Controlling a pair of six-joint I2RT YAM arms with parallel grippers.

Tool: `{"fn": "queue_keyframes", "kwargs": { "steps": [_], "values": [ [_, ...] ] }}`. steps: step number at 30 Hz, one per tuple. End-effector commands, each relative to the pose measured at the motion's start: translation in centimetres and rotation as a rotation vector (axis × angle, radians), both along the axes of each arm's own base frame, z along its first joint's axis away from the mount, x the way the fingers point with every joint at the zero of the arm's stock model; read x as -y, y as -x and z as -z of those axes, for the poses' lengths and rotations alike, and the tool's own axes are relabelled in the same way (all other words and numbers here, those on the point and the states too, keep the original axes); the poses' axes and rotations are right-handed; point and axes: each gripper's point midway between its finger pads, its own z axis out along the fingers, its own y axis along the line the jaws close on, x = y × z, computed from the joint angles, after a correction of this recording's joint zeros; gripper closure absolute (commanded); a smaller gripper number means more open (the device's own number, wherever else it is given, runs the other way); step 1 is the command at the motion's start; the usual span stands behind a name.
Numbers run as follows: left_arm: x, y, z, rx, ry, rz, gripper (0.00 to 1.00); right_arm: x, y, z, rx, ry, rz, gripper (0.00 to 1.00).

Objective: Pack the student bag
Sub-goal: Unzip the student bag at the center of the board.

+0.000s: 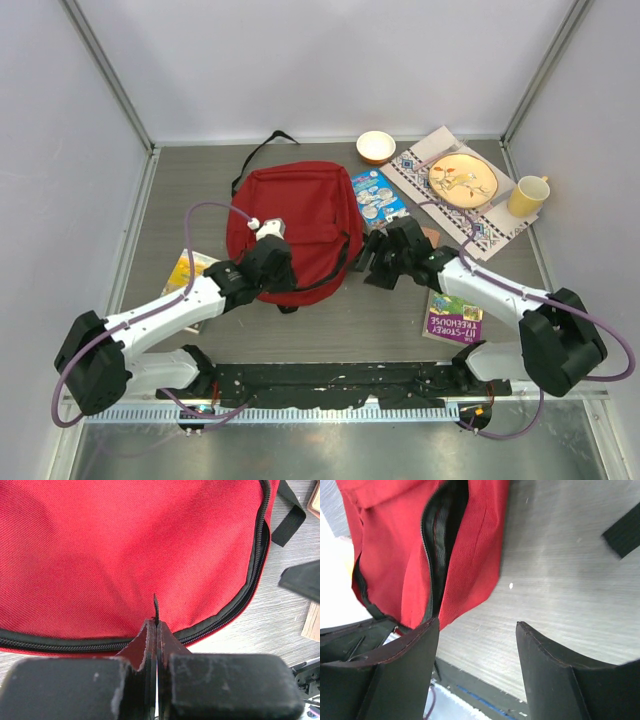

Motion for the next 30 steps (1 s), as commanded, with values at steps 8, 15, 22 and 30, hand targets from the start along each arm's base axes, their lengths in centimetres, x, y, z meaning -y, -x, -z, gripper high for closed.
{"fn": "queue_keyframes", "kwargs": {
  "steps": [8, 15, 22, 30],
  "values": [
    [0.7, -0.6, -2.6, 0.071, 0.069, 0.003, 1.00, -7.7, -0.1, -5.3, 0.022, -0.355, 0.069, 0.33],
    [0.2, -0.4, -2.7, 0.081, 0.058, -0.003, 1.00, -8.8, 1.3, -3.3, -0.082, -0.321, 0.066, 0.33],
    [0.1, -0.5, -2.8, 0.084, 0.057, -0.007, 1.00, -7.5, 1.5, -4.4, -0.033, -0.283, 0.091, 0.33],
    [0.0, -0.5, -2.6, 0.082, 0.050, -0.008, 1.00, -6.5, 1.9, -5.3, -0.017, -0.256, 0.109, 0.33]
  ]
}}
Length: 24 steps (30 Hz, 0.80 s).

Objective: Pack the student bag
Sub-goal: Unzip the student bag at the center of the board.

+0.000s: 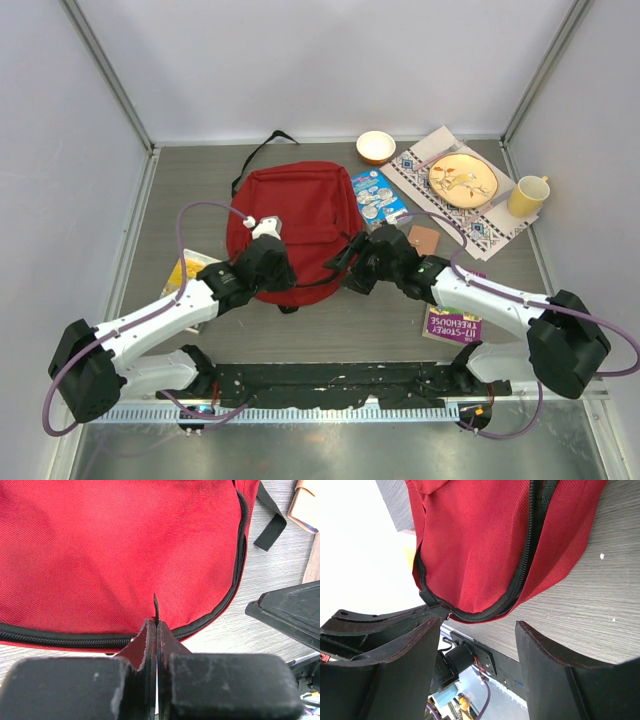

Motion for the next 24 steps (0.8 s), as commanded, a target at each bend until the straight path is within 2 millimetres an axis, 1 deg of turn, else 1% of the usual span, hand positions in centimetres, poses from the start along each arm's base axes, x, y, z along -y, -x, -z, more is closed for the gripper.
{"fn": "queue_keyframes", "kwargs": {
  "steps": [1, 7, 8, 11, 12, 13, 14, 15, 17, 18, 19, 21, 22, 24],
  "values": [
    [0.1, -0.5, -1.2, 0.045, 0.017, -0.008, 1.00, -0.5, -0.3, -2.1, 0.032, -0.023, 0.010, 0.33],
    [0.4, -0.6, -1.6, 0.049, 0.024, -0.003, 1.00, -2.0, 0.3, -0.2, -0.077, -0.054, 0.025, 0.33],
    [0.4, -0.6, -1.7, 0.049, 0.025, -0.002, 1.00, -2.3, 0.2, 0.2, -0.088, -0.060, 0.024, 0.33],
    [0.1, -0.5, -1.8, 0.053, 0.024, -0.008, 1.00, -2.9, -0.3, 0.6, -0.103, -0.086, 0.043, 0.33],
    [0.0, -0.5, -1.9, 0.058, 0.023, -0.010, 1.00, -3.0, -0.3, 1.4, -0.129, -0.077, 0.053, 0.33],
    [-0.2, -0.4, -2.0, 0.060, 0.021, -0.012, 1.00, -3.6, -0.8, 0.7, -0.108, -0.104, 0.053, 0.33],
    [-0.2, -0.4, -2.0, 0.061, 0.019, -0.010, 1.00, -3.9, -1.2, 0.5, -0.093, -0.114, 0.057, 0.33],
    [-0.3, -0.3, -2.0, 0.063, 0.019, -0.010, 1.00, -4.0, -1.5, 1.0, -0.103, -0.107, 0.061, 0.33],
    [-0.4, -0.3, -2.2, 0.067, 0.018, -0.005, 1.00, -4.6, -2.4, 0.4, -0.082, -0.119, 0.067, 0.35],
    [-0.5, -0.2, -2.1, 0.065, 0.015, -0.005, 1.00, -4.8, -2.5, 0.8, -0.086, -0.111, 0.064, 0.37],
    [-0.5, -0.2, -2.1, 0.066, 0.011, -0.005, 1.00, -5.0, -2.8, 0.6, -0.080, -0.112, 0.062, 0.49],
    [-0.7, -0.2, -2.2, 0.069, 0.003, -0.005, 1.00, -5.1, -3.4, 0.5, -0.058, -0.114, 0.066, 0.65],
    [-0.9, -0.1, -2.0, 0.067, -0.005, -0.009, 1.00, -4.7, -3.8, 0.5, -0.039, -0.101, 0.069, 0.84],
    [-1.3, -0.1, -2.1, 0.072, -0.013, -0.015, 1.00, -4.0, -4.4, 0.4, -0.007, -0.085, 0.071, 0.97]
  ]
}}
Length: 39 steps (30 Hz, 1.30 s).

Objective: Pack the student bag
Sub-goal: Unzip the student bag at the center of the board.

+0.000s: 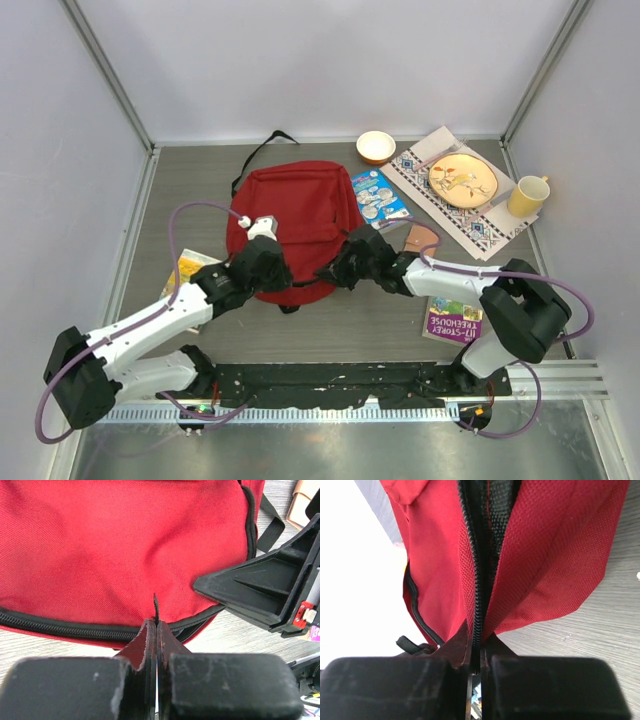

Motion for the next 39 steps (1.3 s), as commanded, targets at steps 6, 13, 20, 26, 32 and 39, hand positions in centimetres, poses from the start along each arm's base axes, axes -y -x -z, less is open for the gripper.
{"fn": "queue_keyframes", "kwargs": {
  "steps": [6, 13, 20, 26, 32, 39],
  "values": [
    [-4.0, 0.9, 0.4, 0.018, -0.121, -0.075, 1.00, 2.6, -5.2, -4.0, 0.343, 0.220, -0.148, 0.99],
    [-8.0, 1.5, 2.1, 0.016, -0.235, -0.183, 1.00, 5.4, -5.3, -3.2, 0.481, 0.511, -0.397, 0.99],
    [-10.3, 0.4, 3.0, -0.010, -0.348, -0.293, 1.00, 10.4, -7.0, -0.6, 0.477, 0.775, -0.347, 0.99],
    [-8.3, -0.8, 3.3, -0.022, -0.300, -0.259, 1.00, 9.5, -7.4, -0.6, 0.458, 0.661, -0.343, 0.99],
    [-5.1, -1.3, 2.4, -0.008, -0.146, -0.192, 1.00, 7.2, -4.3, -2.8, 0.409, 0.405, -0.356, 0.38],
    [-3.0, -1.5, 1.8, -0.004, -0.062, -0.132, 1.00, 8.3, 0.2, -4.5, 0.323, 0.204, -0.207, 0.16]
  ]
}}
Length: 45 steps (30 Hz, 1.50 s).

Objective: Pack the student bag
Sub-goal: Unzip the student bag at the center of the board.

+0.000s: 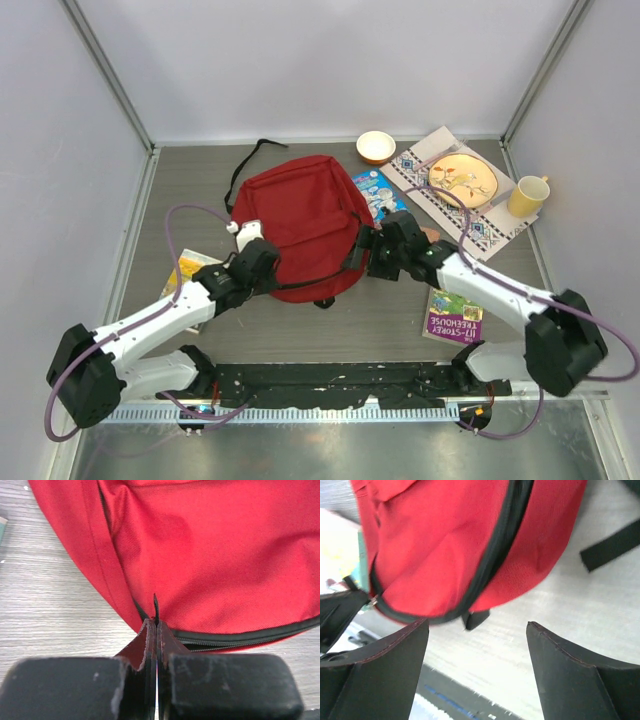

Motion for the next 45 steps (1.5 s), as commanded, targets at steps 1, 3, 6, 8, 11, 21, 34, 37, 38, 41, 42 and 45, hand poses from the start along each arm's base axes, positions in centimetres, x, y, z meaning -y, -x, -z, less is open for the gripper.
{"fn": "queue_keyframes", "kwargs": {
  "steps": [1, 3, 6, 8, 11, 21, 34, 37, 38, 41, 42, 45],
  "values": [
    [2.1, -0.7, -1.1, 0.030, 0.087, 0.053, 1.00, -1.4, 2.0, -4.4, -0.013, -0.280, 0.087, 0.16],
    [2.5, -0.8, -1.3, 0.032, 0.097, 0.064, 1.00, -2.8, 3.0, -6.0, -0.007, -0.417, 0.050, 0.15],
    [2.7, -1.2, -1.6, 0.048, 0.099, 0.069, 1.00, -3.4, 3.5, -6.2, -0.088, -0.511, 0.165, 0.15],
    [2.6, -1.3, -2.0, 0.064, 0.099, 0.062, 1.00, -4.9, 3.7, -7.5, -0.106, -0.598, 0.202, 0.15],
    [2.6, -1.3, -2.6, 0.074, 0.109, 0.066, 1.00, -6.7, 4.2, -7.7, -0.161, -0.661, 0.274, 0.14],
    [2.0, -0.3, -3.1, 0.094, 0.126, 0.086, 1.00, -10.7, 4.2, -3.8, -0.380, -0.660, 0.463, 0.15],
    [2.0, 0.3, -2.4, 0.079, 0.132, 0.112, 1.00, -14.1, 1.5, -3.2, -0.427, -0.733, 0.548, 0.36],
    [1.9, 0.3, -2.6, 0.088, 0.134, 0.113, 1.00, -14.2, 1.7, -2.4, -0.441, -0.722, 0.549, 0.55],
    [1.7, 0.3, -2.7, 0.093, 0.132, 0.110, 1.00, -14.1, 1.8, -2.0, -0.443, -0.715, 0.546, 0.70],
    [1.1, 0.2, -2.4, 0.103, 0.103, 0.092, 1.00, -13.6, 2.4, -1.0, -0.429, -0.686, 0.523, 0.99],
    [0.6, 0.2, -2.2, 0.099, 0.078, 0.082, 1.00, -13.5, 3.2, -0.6, -0.449, -0.669, 0.496, 0.99],
    [-2.0, -0.2, -1.1, 0.088, -0.053, -0.007, 1.00, -12.3, 4.1, 0.6, -0.407, -0.581, 0.456, 0.99]
  ]
}}
